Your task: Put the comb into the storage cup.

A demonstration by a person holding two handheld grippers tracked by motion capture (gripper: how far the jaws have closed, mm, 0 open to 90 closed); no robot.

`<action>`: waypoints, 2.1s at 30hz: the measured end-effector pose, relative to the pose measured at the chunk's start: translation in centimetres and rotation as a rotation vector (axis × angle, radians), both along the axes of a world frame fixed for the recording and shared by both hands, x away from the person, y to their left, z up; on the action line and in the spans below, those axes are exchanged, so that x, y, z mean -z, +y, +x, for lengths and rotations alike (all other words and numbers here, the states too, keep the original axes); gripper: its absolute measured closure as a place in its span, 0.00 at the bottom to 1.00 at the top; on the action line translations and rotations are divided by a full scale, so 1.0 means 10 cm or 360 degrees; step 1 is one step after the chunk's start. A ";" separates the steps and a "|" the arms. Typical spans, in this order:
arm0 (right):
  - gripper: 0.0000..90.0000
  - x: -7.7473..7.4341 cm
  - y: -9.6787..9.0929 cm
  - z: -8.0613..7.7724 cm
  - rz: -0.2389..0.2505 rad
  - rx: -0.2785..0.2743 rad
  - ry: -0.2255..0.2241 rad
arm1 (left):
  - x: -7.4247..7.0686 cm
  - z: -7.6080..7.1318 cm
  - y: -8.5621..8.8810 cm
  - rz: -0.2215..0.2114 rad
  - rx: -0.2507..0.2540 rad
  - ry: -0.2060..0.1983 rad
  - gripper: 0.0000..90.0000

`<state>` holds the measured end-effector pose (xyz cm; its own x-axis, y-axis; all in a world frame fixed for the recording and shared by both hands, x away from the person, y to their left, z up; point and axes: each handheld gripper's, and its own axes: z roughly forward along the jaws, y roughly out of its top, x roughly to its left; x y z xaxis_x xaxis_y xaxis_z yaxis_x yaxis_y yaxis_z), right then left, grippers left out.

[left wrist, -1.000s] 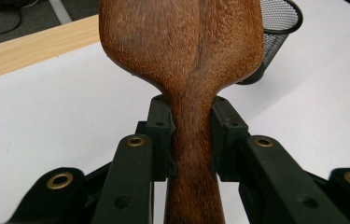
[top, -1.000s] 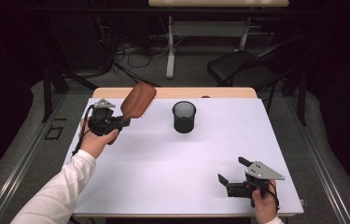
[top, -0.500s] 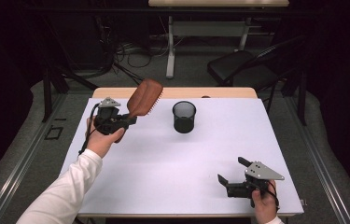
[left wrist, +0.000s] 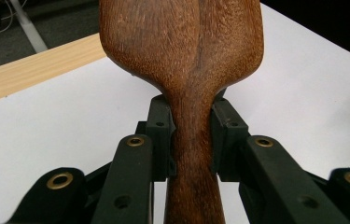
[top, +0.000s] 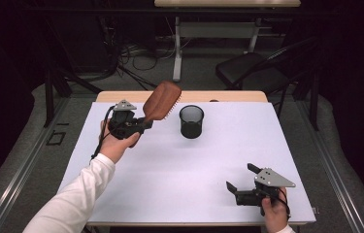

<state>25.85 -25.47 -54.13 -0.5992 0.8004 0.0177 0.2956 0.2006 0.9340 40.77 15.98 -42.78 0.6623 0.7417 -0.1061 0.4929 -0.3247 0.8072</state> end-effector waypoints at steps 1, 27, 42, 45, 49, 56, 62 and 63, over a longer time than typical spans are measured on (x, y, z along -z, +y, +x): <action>0.00 0.00 0.00 0.00 0.0001 0.0002 -0.0003 | 0.00 0.00 -0.02 0.0001 0.0007 0.0002 0.80; 0.00 0.01 0.00 0.01 0.0016 0.0000 -0.0012 | -0.01 -0.02 -0.45 -0.0034 0.0121 -0.0008 0.80; 0.00 0.01 0.00 0.01 0.0019 0.0001 -0.0009 | 0.00 -0.03 -0.58 -0.0041 0.0137 -0.0021 0.80; 0.00 0.01 0.00 0.01 0.0017 0.0000 -0.0008 | 0.00 -0.03 -0.59 -0.0042 0.0139 -0.0025 0.80; 0.00 0.01 0.00 0.01 0.0012 -0.0005 -0.0007 | 0.00 -0.03 -0.60 -0.0040 0.0140 -0.0026 0.80; 0.00 0.01 0.00 0.01 0.0006 -0.0010 -0.0006 | 0.00 -0.04 -0.61 -0.0041 0.0141 -0.0032 0.80; 0.00 0.01 0.01 0.01 0.0003 -0.0011 -0.0007 | 0.00 -0.04 -0.62 -0.0039 0.0139 -0.0035 0.80; 0.00 0.01 0.01 0.01 0.0003 -0.0013 -0.0007 | 0.00 -0.05 -0.62 -0.0040 0.0137 -0.0035 0.80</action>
<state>25.91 -25.41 -54.18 -0.6060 0.7953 0.0163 0.2897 0.2016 0.9356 40.31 9.81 -42.82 0.7260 0.6791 -0.1085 0.4460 -0.3448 0.8260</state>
